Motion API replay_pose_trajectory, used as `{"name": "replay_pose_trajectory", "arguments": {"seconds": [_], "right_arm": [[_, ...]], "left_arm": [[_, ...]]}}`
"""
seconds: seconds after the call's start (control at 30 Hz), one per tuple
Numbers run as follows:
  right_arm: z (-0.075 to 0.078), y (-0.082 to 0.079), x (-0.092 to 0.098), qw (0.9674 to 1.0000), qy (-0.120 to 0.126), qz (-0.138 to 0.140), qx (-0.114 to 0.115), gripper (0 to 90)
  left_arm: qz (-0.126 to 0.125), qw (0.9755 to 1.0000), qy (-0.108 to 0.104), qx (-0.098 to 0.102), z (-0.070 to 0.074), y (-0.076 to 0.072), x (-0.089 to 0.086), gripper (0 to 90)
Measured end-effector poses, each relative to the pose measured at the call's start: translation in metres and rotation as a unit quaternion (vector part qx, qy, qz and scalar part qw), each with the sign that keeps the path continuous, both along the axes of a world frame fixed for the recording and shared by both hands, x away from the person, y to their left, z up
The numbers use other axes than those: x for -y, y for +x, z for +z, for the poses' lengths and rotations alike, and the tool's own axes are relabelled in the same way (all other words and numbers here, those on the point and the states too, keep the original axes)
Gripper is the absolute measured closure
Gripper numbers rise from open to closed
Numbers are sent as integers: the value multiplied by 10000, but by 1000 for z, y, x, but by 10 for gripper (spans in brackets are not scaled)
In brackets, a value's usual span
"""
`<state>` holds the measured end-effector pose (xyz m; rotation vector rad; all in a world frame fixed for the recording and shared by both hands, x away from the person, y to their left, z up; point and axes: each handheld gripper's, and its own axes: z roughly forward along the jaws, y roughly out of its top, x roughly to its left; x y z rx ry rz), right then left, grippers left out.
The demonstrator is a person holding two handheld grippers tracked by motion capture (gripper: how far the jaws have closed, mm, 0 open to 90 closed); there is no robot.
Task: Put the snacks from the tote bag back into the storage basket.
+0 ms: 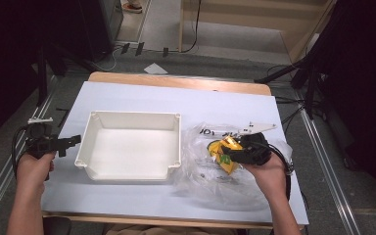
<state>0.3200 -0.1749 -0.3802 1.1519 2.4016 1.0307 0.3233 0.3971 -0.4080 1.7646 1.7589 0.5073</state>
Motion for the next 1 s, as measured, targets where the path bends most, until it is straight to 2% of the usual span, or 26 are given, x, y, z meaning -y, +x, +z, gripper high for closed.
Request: {"name": "replay_pose_trajectory", "arguments": {"seconds": [0.13,0.17,0.4,0.57,1.0], "right_arm": [[2,-1,1,9999,63,-41,70,540],[4,-1,3,9998,105,-79,172,542],[9,-2,6,9991,366,-81,216,543],[12,-2,6,9979,603,79,232,543],[18,-2,4,9956,731,484,340,543]], "left_arm": [[-2,10000,-4,-4,0,0,0,149],[0,10000,-2,-4,0,0,0,149],[3,10000,-1,-6,0,0,0,149],[14,10000,-3,-10,-1,0,0,149],[2,10000,19,-21,-2,0,0,149]]}}
